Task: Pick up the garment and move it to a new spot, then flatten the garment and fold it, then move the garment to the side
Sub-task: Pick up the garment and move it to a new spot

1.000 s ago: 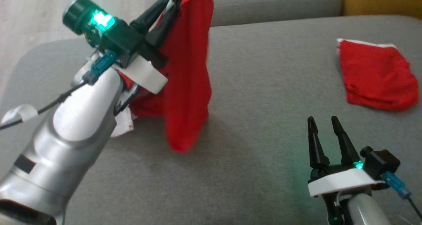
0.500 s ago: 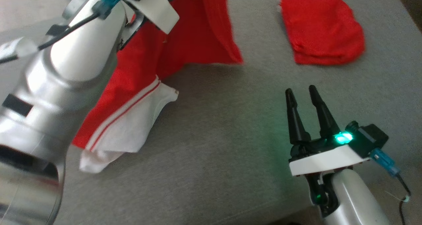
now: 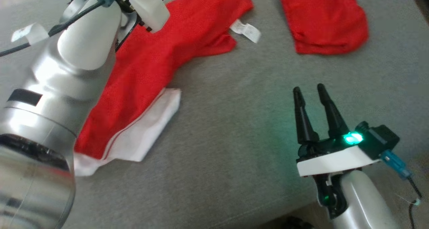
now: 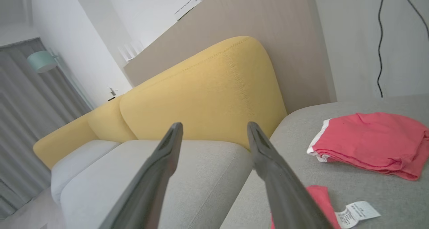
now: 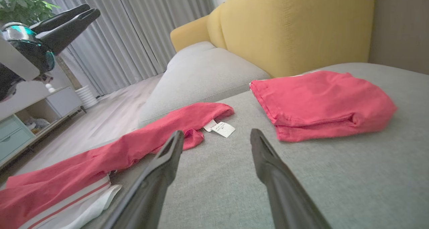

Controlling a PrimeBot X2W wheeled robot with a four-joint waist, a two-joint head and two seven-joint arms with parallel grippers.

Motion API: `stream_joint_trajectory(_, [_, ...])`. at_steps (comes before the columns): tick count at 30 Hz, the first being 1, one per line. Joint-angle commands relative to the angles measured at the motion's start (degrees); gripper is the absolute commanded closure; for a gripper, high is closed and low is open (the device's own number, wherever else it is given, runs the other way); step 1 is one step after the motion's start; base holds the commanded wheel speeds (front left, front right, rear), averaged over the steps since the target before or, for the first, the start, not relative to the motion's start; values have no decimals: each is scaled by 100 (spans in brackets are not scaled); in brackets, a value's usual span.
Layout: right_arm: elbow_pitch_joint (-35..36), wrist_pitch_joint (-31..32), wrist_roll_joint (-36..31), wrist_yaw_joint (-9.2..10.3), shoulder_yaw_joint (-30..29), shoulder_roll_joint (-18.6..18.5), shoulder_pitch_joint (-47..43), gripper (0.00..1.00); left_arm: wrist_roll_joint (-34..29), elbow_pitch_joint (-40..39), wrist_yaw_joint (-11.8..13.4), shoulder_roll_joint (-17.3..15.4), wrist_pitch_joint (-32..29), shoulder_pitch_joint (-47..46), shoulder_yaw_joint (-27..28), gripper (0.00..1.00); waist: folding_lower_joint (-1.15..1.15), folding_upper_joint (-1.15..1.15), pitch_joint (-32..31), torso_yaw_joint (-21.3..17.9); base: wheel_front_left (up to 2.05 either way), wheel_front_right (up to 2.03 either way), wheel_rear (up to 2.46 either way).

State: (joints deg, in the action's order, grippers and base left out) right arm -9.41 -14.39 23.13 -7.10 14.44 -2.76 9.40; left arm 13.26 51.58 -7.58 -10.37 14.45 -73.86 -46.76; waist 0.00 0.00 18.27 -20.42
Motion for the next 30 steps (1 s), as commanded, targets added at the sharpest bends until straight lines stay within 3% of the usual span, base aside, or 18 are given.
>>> stream_joint_trajectory(1, [169,-61,-75,-39,42,-11,136,0,57,-135,13,-148,44,-332,154,0,0,0,-171,357,0,0,0])
stream_joint_trajectory(8, [56,-61,-372,-39,-411,-11,74,0,286,-725,146,-349,53,450,455,0,0,0,-629,1256,0,0,0])
stream_joint_trajectory(17, [-58,-61,-754,-39,-982,-11,-342,0,703,-1978,768,-609,54,2582,1069,0,0,0,-1306,2249,0,0,0])
stream_joint_trajectory(24, [268,-61,-1012,-39,-1321,-11,-597,0,656,-3200,1615,-605,54,4433,1667,0,0,0,-1487,2662,0,0,0])
stream_joint_trajectory(30, [292,-61,-1082,-39,-1370,-11,-768,0,638,-3847,1885,-272,54,5695,2045,0,0,0,-1586,2802,0,0,0])
